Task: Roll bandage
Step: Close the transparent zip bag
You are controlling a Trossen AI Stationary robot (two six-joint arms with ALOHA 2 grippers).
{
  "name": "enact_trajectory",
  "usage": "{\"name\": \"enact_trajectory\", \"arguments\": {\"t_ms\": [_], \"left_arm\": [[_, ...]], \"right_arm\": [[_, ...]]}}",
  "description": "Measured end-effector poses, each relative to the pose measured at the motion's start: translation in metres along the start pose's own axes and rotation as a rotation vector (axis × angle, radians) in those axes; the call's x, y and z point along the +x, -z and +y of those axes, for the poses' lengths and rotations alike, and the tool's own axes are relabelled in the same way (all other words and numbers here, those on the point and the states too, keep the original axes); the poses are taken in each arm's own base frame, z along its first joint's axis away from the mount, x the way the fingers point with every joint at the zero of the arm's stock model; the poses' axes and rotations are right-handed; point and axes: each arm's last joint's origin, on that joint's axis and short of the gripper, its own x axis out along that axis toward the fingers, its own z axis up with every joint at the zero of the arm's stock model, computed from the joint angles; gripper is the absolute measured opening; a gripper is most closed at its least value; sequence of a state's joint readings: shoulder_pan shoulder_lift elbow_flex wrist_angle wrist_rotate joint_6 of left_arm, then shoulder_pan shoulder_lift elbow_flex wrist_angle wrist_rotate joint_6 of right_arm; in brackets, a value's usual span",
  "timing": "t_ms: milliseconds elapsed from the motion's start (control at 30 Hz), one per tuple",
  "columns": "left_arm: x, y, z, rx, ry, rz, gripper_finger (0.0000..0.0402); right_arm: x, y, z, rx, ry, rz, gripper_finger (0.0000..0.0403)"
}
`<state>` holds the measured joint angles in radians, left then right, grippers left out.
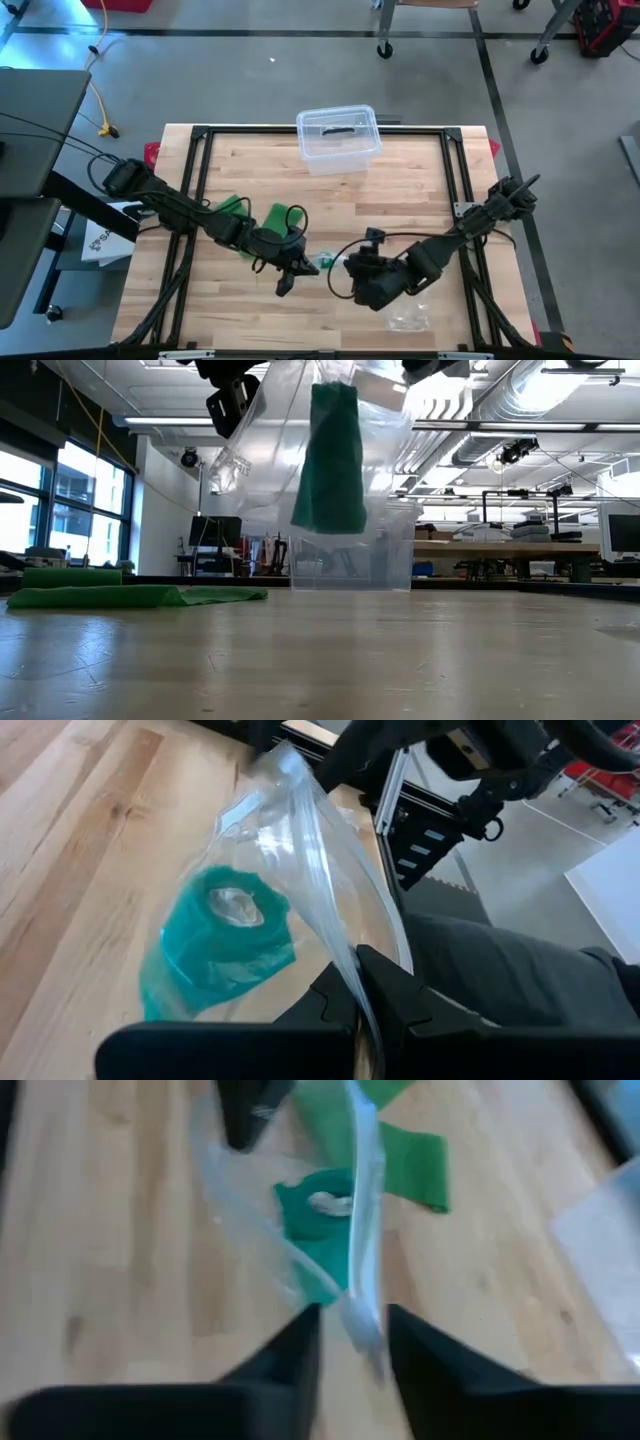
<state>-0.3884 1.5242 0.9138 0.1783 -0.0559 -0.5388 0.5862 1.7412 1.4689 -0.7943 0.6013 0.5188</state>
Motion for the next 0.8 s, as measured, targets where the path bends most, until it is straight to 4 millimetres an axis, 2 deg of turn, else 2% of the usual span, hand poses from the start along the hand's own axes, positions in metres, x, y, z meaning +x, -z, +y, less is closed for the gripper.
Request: {"name": "enact_trajectory", "arguments": {"t_ms": [67,133,333,467,567,700,800], "left_arm": [[0.0,0.0,0.0,0.002,0.001,0.001,0.0],[0.0,0.0,0.0,0.008,0.001,0.0,0.0],[0.0,-0.007,0.012,-0.055,-0.075,-0.046,0.0013],[0.0,-0.016,0.03,-0.084,-0.099,-0.049,0.0048],[-0.001,-0.024,0.044,-0.077,-0.071,-0.034,0.0086],[-0.005,-0.031,0.056,-0.08,0.007,0.0,0.0136],[-0.012,-0.037,0.057,-0.053,0.072,0.019,0.016]], "right_arm": [[0.0,0.0,0.001,0.007,-0.013,0.003,0.0044],[-0.001,0.001,0.002,0.004,-0.02,0.005,0.0015],[-0.01,-0.004,0.007,0.066,-0.105,0.03,0.0016],[-0.023,-0.013,0.011,0.072,-0.182,0.02,0.0008],[-0.021,-0.013,0.009,0.08,-0.2,0.046,0.0012],[-0.012,0.0,0.003,0.085,-0.144,0.141,0.0009],[-0.005,0.012,0.0,0.104,-0.106,0.194,0.0007]]}}
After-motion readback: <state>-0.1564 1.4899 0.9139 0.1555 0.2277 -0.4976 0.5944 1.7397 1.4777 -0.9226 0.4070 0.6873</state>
